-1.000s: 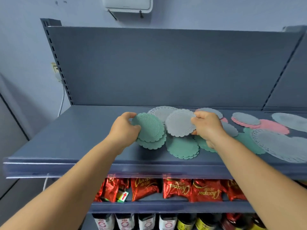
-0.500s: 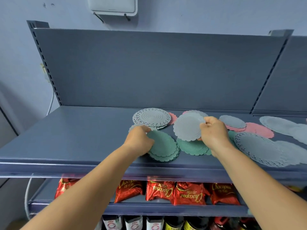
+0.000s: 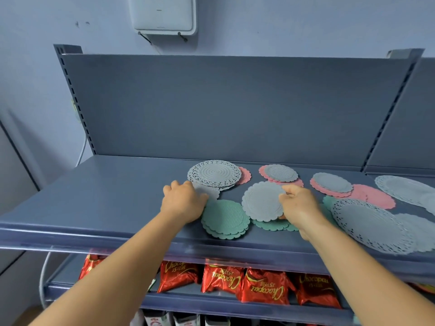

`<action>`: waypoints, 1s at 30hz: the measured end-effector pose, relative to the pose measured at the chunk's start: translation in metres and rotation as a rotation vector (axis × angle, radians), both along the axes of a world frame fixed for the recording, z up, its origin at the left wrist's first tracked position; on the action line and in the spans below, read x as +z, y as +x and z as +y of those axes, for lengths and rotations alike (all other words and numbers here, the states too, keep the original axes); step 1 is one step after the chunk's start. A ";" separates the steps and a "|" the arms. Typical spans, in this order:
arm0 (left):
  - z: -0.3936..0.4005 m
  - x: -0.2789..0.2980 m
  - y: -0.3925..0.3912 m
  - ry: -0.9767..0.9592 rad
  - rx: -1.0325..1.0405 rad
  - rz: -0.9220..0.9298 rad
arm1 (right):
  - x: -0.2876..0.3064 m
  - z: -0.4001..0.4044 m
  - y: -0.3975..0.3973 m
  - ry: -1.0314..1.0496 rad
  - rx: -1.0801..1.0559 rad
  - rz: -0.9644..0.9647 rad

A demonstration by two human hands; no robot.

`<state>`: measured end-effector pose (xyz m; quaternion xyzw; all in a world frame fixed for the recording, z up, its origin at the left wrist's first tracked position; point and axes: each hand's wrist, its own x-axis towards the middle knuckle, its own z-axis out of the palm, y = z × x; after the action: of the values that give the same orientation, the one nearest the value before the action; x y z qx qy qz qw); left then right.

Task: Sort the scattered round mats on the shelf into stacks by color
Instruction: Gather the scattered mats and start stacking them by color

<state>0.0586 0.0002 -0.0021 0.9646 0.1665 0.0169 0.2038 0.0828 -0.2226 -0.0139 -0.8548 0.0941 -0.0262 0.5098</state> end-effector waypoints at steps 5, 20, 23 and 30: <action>0.002 -0.007 0.016 0.015 0.027 0.014 | 0.002 0.011 0.004 0.023 -0.012 -0.061; 0.048 0.012 0.006 -0.473 0.053 -0.332 | 0.006 0.090 0.009 0.158 0.105 -0.088; 0.050 0.019 0.002 -0.524 -0.016 -0.356 | 0.007 0.100 0.007 0.179 0.083 -0.088; 0.045 0.012 -0.001 -0.705 -0.067 -0.278 | 0.007 0.095 0.002 0.332 0.005 -0.059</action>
<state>0.0572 0.0455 0.0102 0.8287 0.1013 0.0825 0.5442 0.0846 -0.1276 -0.0066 -0.7579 0.0800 -0.0339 0.6465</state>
